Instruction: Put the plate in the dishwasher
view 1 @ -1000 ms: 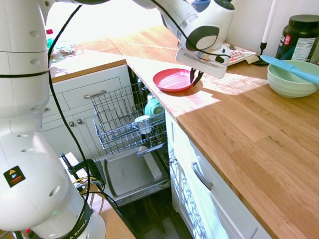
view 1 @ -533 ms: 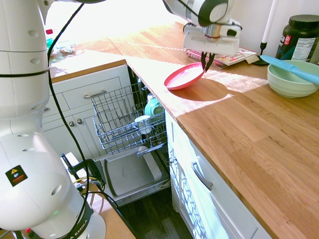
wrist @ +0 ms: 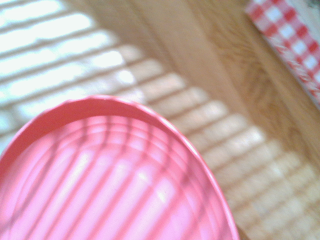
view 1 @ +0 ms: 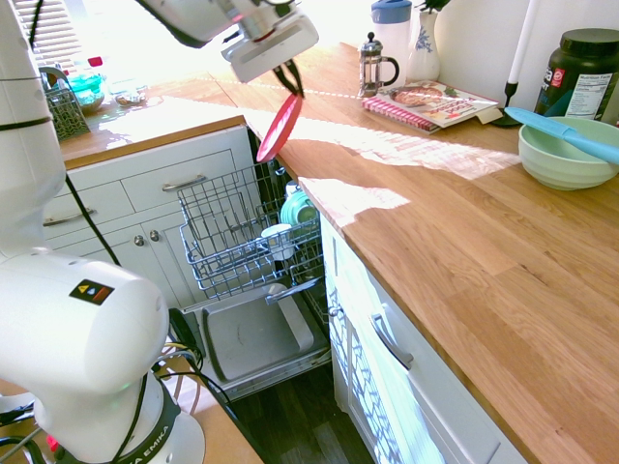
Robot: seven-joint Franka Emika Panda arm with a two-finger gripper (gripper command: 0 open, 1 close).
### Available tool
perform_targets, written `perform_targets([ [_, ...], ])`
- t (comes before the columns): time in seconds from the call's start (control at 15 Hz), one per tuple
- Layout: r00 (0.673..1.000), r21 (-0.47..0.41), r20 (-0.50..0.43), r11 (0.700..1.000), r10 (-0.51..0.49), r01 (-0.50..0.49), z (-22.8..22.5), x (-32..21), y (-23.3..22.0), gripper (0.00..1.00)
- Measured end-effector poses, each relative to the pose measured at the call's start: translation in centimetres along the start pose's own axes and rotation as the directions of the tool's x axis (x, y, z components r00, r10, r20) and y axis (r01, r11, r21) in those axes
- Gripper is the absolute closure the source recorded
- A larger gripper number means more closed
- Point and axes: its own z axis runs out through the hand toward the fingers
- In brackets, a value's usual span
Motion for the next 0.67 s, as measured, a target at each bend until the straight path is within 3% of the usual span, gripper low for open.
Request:
perform_targets([
  [0.2, 0.993, -0.077, -0.102, 0.996, -0.063, 0.055, -2.0, -7.2, -8.5, 1.00],
  [0.67, 0.962, -0.247, -0.063, 0.938, -0.265, 0.242, 5.8, -13.1, -21.6, 1.00],
])
